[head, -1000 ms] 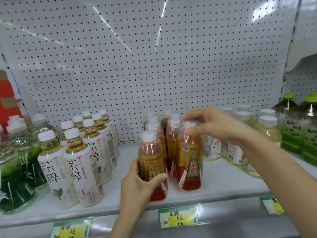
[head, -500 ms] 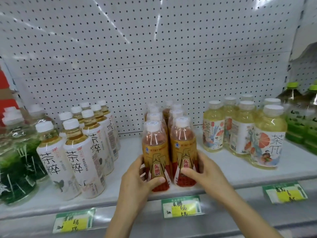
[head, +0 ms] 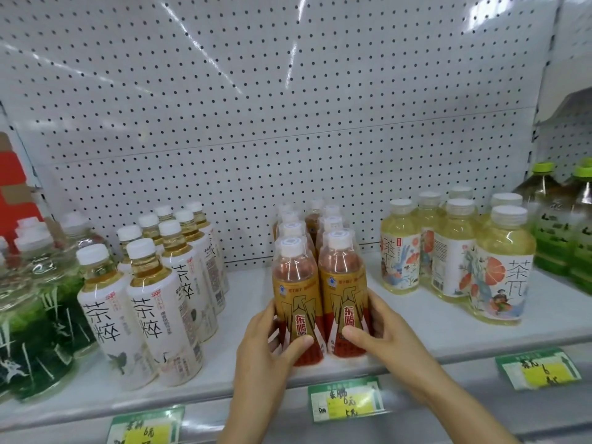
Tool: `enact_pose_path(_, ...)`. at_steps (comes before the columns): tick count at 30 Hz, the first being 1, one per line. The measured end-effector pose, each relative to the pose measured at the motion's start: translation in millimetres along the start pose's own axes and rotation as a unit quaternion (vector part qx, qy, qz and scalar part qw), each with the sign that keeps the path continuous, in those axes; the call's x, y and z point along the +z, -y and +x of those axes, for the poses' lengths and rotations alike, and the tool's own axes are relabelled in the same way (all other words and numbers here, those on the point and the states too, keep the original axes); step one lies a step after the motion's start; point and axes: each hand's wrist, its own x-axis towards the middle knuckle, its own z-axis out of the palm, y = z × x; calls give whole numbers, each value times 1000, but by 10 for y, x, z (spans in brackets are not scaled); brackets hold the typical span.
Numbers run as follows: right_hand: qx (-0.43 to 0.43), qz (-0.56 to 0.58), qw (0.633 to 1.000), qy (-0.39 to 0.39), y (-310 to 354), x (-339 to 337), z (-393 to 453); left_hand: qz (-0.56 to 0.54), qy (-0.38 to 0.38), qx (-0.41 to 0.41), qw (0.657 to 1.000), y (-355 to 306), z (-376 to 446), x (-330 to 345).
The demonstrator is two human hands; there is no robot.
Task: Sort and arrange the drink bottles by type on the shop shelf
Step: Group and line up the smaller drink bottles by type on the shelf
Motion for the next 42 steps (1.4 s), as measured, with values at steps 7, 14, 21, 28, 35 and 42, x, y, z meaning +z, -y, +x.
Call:
enact_pose_path(7, 11, 5, 997, 79, 149, -155, 328, -47, 182, -98, 977, -71, 413, -223)
enact_pose_path(14, -23, 32, 994, 99, 60, -97, 412, -165, 239, -21, 957, 50, 433, -51)
enact_pose_path(21, -24, 11, 996, 81, 112, -67, 349, -150, 216, -37, 964, 141, 453, -24)
enact_pose_path(28, -96, -172, 967, -164, -36, -361, -174, -26, -62, 17, 998, -52, 125, 17)
enact_pose_path(35, -172, -277, 821, -468, -18, -1411, -406, 45, -203, 284, 936, -881, -164, 471)
enact_pose_path(42, -39, -141, 939, -310, -69, -1937, -208, 33, 12, 179, 983, -1483, 734, 1851)
